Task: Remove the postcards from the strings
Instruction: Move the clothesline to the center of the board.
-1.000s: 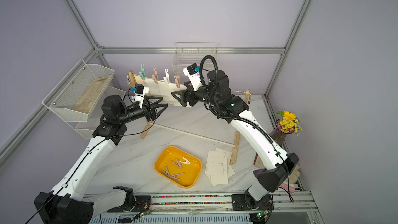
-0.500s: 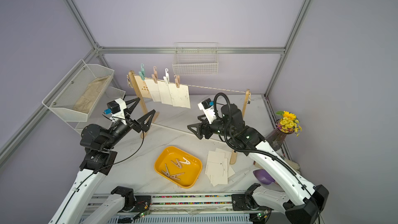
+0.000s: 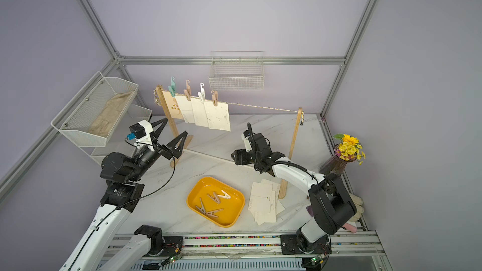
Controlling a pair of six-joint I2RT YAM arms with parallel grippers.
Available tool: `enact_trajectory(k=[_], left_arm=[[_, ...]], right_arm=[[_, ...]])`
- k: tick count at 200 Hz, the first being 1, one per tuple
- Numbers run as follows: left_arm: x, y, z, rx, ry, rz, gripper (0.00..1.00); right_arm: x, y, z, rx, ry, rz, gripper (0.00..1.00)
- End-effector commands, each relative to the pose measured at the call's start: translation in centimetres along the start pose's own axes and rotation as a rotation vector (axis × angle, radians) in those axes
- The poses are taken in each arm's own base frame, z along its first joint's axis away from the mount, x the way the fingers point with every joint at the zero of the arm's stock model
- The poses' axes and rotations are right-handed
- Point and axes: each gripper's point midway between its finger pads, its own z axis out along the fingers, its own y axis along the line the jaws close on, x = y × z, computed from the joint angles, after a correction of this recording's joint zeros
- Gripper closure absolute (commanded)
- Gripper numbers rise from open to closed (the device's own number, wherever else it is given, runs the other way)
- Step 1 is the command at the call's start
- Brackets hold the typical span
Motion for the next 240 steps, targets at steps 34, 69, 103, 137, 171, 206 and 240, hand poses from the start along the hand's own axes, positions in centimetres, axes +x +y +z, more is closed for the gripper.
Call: enact_trajectory(k=[34, 69, 103, 137, 171, 206, 240], left_arm=[[0.3, -0.8, 0.0, 0.027, -0.010, 0.009, 0.00], [0.4, -1.0, 0.0, 0.031, -0.008, 0.010, 0.00], [0.5, -1.1, 0.2, 0.038, -0.003, 0.007, 0.00], [0.4, -1.2, 0.3, 0.045, 0.000, 0.004, 0.00], [0.3, -1.5, 0.3, 0.062, 0.001, 0.000, 0.00], [0.1, -2.3, 0.5, 0.105, 0.003, -0.001, 0.00], [0.0, -3.9, 0.8, 0.202, 0.013, -0.011, 0.00]], right_arm=[[-3.9, -6.5, -2.9, 0.088, -0.199, 0.221, 0.23], [-3.4, -9.1, -5.3, 0.143, -0.236, 0.295, 0.22], [-3.5, -11.1, -9.1, 0.179, -0.313, 0.370, 0.22], [-3.4, -12.8, -12.4, 0.228, -0.362, 0.405, 0.20], [-2.8, -14.3, -14.7, 0.269, -0.372, 0.429, 0.19], [-2.5, -14.7, -16.6, 0.284, -0.392, 0.425, 0.18], [-3.2, -11.5, -15.9, 0.118, -0.336, 0.286, 0.17]])
